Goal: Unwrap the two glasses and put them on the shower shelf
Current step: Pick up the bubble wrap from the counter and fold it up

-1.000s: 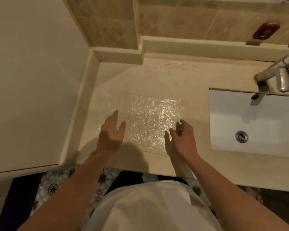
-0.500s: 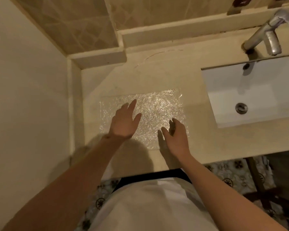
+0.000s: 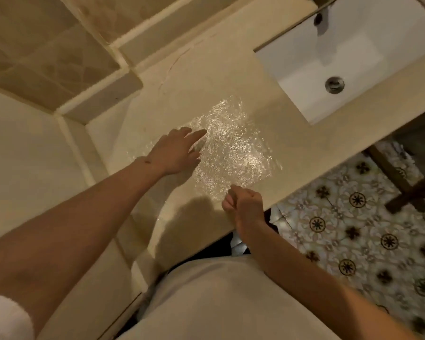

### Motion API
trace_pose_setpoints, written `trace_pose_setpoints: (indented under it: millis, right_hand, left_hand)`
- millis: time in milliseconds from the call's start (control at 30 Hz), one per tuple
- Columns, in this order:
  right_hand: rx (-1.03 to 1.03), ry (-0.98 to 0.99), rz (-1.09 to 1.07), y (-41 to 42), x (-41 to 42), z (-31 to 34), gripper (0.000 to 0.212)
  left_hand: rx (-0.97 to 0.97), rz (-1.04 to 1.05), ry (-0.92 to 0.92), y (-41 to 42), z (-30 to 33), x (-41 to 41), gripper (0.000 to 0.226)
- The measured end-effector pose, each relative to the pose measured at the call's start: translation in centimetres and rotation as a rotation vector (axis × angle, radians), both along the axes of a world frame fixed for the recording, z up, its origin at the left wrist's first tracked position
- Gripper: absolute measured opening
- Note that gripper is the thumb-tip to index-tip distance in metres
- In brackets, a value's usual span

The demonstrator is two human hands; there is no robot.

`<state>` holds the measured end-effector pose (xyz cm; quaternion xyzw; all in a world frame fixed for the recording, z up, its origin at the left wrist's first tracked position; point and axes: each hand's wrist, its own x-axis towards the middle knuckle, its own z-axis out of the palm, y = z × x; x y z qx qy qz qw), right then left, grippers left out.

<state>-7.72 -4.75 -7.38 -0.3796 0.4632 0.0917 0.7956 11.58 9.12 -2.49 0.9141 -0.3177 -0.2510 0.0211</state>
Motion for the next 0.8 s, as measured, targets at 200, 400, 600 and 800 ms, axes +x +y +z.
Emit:
trace_pose_setpoints:
  millis: [200,400,600,800]
  right_hand:
    - [0.189,0.106,-0.162,2.8,-0.9,0.3,0.051]
    - [0.043,0.225,-0.184,2.6,0.2,0.9,0.04]
    - [-0.034,0.206,-0.161,2.0,-0.3,0.4,0.041]
    - [-0.087,0.267,-0.198,3.2,-0.4,0.8,0.019]
  left_hand:
    - [0.041,0.015,-0.076,1.1,-0.8,1.3,0.06]
    - [0.067,0.256,0.024,0.3,-1.0,2.5,0.061]
    - [0.093,0.288,-0.006,0.3,-1.7,2.0,0.055]
    - [0.086,0.35,-0.09,1.5,-2.5,2.3,0.06]
